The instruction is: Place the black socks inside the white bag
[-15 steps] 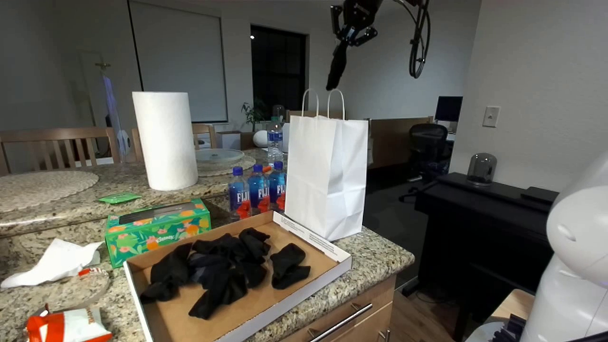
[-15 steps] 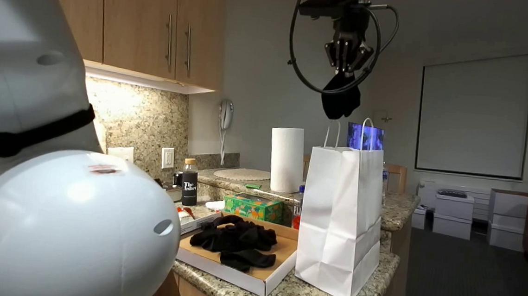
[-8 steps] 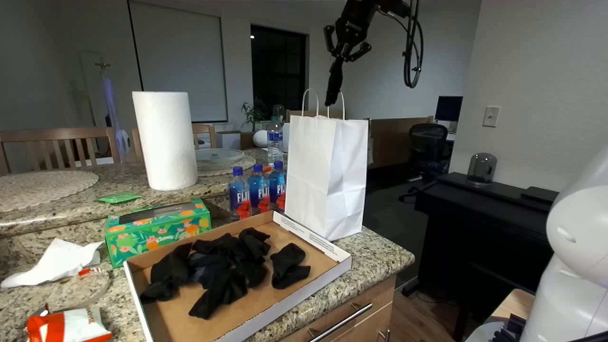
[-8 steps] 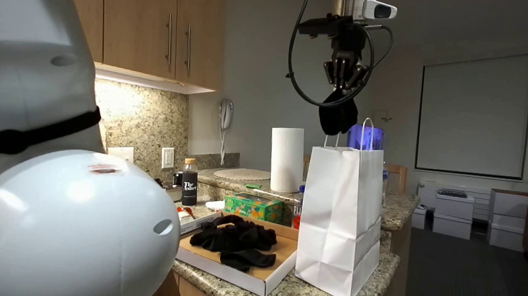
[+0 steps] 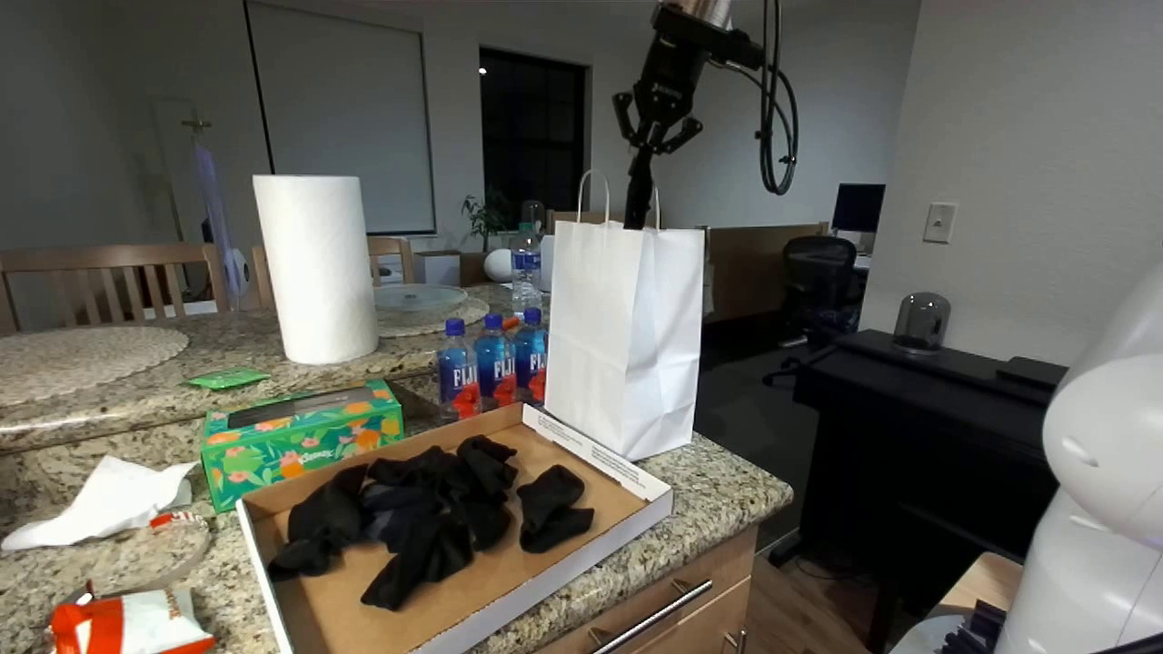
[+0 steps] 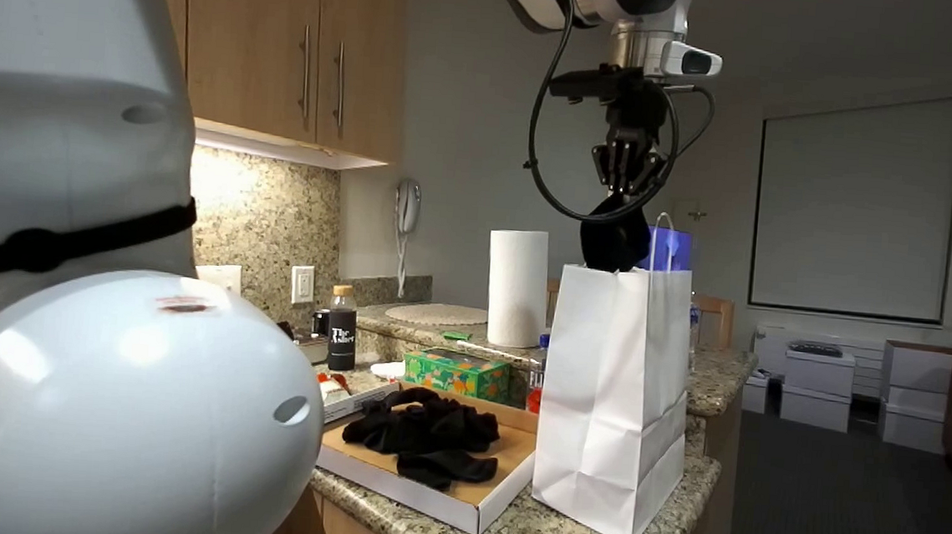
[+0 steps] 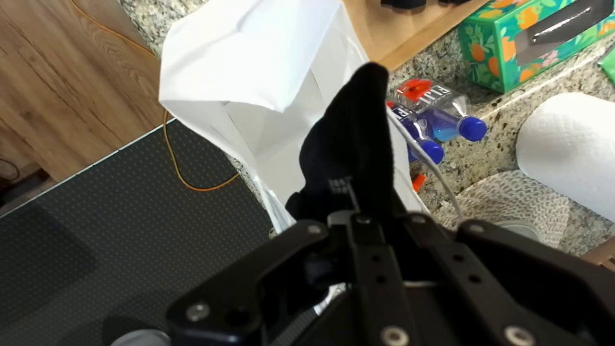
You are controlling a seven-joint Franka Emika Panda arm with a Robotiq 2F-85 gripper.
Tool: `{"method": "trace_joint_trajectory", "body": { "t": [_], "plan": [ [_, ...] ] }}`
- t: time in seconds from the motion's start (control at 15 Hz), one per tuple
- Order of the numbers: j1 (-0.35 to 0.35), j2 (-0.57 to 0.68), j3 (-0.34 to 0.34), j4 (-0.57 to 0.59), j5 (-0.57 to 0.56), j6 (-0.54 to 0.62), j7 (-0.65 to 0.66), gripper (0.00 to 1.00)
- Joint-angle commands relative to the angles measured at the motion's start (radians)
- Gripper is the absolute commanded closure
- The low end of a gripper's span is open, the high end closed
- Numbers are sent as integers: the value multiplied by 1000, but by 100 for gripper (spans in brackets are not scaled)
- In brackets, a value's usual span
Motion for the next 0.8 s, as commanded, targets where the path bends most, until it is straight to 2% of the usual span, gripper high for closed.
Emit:
{"method": "trace_joint_trajectory", "body": {
  "t": [0.0,0.13,0.2,0.33,0.73],
  "plan": [
    [-9,17,10,17,-3,-19,19,93],
    [-8,17,13,18,-5,-18,19,93],
    [-8,13,14,15,-5,-14,21,68],
    [-9,7,14,13,-4,-11,21,62],
    [-11,-15,11,6,-2,-4,19,24]
  ]
}}
